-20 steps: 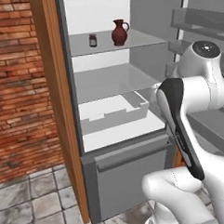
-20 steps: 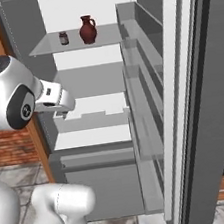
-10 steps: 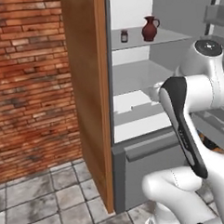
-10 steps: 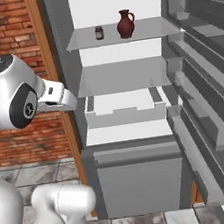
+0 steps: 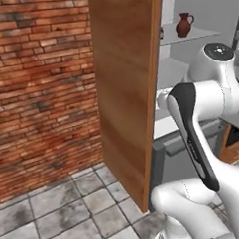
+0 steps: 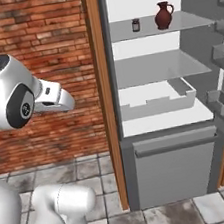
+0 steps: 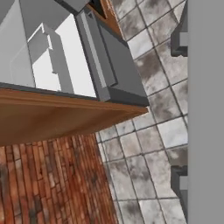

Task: Move the jug and jam from the second highest shelf to the top shelf to make space. Then, place the pitcher from the counter on the cleared second highest shelf.

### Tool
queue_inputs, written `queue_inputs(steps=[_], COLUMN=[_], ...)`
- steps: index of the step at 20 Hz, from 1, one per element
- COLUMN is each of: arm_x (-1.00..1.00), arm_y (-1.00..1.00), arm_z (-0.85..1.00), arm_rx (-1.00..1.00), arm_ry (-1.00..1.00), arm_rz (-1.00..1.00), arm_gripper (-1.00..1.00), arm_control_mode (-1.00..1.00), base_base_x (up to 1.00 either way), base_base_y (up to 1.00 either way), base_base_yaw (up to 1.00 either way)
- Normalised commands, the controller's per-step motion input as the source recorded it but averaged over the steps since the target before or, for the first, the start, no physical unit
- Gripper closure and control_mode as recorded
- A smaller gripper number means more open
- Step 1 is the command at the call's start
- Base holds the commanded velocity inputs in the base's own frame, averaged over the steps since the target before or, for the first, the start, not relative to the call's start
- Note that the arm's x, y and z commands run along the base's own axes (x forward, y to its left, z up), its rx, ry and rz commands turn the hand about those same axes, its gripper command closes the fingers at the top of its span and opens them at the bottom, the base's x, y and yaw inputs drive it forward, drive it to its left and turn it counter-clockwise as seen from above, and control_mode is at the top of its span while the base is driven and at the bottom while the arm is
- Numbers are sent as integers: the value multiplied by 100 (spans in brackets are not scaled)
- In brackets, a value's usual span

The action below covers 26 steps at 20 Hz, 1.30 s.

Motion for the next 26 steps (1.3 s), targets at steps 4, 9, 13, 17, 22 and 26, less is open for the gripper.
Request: queue_inputs(steps=[4,9,13,17,22,26], arm_x=[0,0,0,0,0,0], arm_y=[0,0,0,0,0,0], arm_z=[0,0,0,0,0,0], arm_rx=[0,0,0,0,0,0], arm_ry=[0,0,0,0,0,0], arm_rz=[0,0,0,0,0,0], arm_gripper=[-100,-100,-100,-100,-100,-100], arm_control_mode=[100,100,100,100,100,100], base_base_x=[5,0,5,16,24,21], base_base_y=[64,11,0,-17,-17,-33], base_base_yaw=[-58,-76,-76,-68,-67,-65])
